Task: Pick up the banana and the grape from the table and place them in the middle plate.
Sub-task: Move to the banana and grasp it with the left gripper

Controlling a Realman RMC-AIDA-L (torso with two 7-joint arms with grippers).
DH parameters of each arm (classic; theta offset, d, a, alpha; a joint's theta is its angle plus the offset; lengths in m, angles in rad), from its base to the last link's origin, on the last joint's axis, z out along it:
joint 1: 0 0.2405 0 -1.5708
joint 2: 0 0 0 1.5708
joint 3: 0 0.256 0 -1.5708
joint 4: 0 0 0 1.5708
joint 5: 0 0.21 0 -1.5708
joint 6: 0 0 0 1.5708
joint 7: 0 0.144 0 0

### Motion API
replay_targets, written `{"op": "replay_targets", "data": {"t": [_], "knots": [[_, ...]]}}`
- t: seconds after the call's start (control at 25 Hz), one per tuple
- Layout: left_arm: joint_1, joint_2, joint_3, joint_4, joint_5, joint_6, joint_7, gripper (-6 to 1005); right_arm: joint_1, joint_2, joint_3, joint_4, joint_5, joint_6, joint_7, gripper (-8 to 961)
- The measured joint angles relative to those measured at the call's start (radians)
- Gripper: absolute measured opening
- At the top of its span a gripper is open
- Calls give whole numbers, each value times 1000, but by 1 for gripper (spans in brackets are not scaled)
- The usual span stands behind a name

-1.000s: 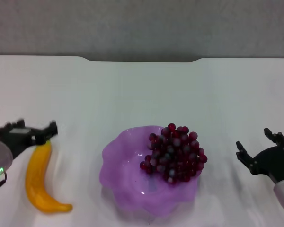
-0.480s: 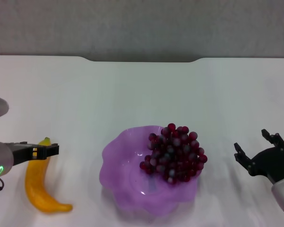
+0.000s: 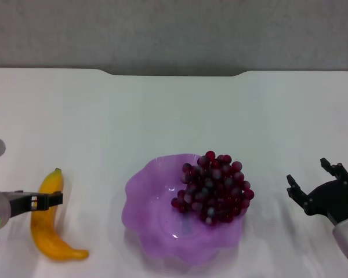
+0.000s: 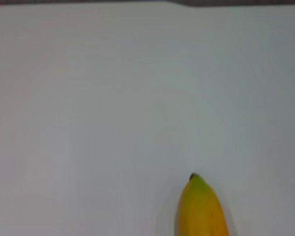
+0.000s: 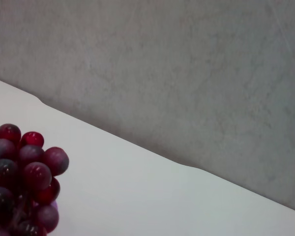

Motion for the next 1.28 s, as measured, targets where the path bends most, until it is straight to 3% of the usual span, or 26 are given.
{"op": "replay_targets", "data": {"t": [1.28], "knots": [[-34,-1,61,131,23,90,-47,834,0,0,10,0,4,-5,0,820]]}}
